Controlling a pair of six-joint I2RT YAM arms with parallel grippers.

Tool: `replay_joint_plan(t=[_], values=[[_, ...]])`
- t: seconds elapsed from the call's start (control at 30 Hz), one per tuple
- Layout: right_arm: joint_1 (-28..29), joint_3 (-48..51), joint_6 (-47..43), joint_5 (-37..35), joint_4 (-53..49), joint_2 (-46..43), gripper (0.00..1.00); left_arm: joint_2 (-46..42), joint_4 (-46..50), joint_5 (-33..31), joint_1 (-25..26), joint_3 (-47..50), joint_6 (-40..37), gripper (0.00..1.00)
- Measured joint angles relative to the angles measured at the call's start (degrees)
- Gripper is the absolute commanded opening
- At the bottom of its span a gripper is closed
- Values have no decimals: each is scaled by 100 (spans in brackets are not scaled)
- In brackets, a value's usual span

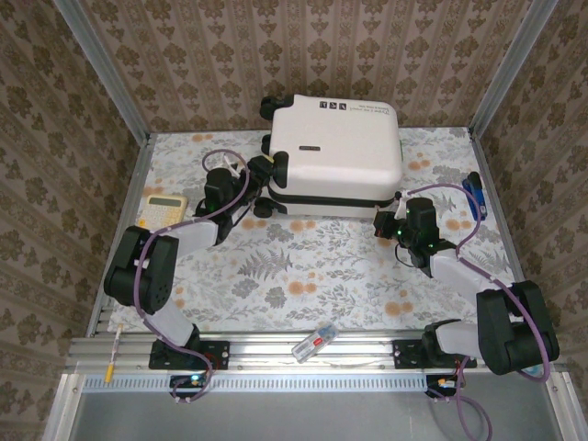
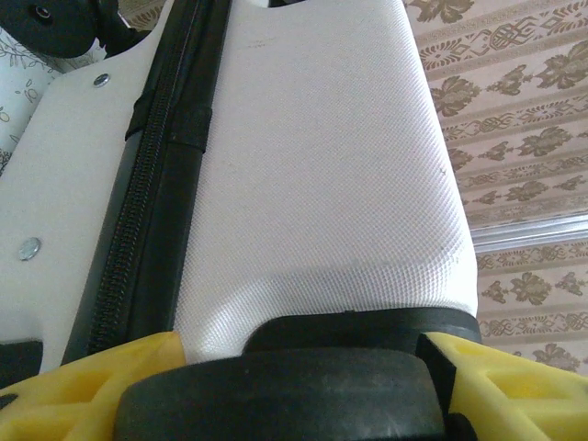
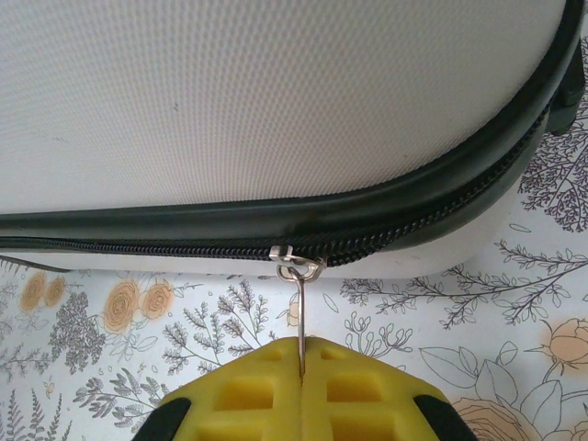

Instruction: Pack the luggage

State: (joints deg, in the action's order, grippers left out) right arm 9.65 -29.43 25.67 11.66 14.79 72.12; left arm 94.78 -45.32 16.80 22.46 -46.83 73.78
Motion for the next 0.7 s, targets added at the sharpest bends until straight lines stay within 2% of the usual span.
replay_joint_plan(t=[0.07,0.2,0.33,0.47,0.7], values=[[0,0,-15,-22,0,0,0,0,0,17,-7,0,0,49],[-96,0,-17,-9,17,39,0,4,0,177,-107,0,-2,49],[-216,0,-17,116,37,79,0,76,87,614,-291,-101,-79,45],[-254,0,-17,214,79,81,0,278,627,1187,-581,-584,-352,45],[-267,-9,4,177,52,103,0,391,1840,1792,-927,-1252,-1091,44]])
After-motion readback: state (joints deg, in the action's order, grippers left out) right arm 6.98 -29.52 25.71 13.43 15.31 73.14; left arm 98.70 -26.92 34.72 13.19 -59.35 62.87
